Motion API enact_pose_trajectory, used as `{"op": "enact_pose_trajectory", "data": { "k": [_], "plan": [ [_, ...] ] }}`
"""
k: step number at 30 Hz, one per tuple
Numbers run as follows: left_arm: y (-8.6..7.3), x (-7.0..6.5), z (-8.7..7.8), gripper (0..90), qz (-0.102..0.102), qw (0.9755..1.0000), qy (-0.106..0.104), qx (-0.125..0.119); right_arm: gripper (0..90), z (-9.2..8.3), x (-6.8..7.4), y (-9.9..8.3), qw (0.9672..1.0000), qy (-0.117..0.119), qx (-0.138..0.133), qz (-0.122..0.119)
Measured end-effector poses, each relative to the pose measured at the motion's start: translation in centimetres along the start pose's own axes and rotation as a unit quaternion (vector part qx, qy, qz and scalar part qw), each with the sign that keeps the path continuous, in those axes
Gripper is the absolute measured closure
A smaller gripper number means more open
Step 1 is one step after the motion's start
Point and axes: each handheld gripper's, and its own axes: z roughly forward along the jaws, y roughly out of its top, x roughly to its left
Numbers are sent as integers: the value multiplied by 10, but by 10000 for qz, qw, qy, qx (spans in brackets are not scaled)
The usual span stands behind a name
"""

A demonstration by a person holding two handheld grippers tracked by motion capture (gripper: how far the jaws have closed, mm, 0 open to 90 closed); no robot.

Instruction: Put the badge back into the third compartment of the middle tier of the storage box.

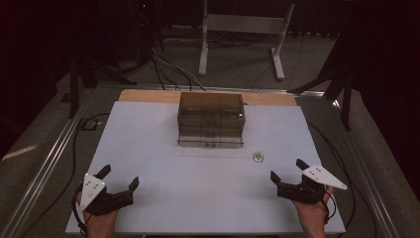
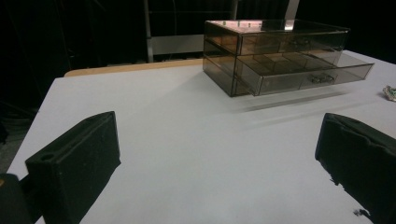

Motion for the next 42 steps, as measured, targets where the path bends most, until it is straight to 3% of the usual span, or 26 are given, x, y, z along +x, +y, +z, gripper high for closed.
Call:
{"op": "enact_pose_trajectory", "data": {
  "k": [16,42],
  "plan": [
    [-1,1,1,9,7,10000,-9,16,0,16,3,17,10000,-29,19,-48],
    [-1,-2,3,9,85,9999,-55,77,0,46,-4,25,9999,-74,142,-26]
  ]
}}
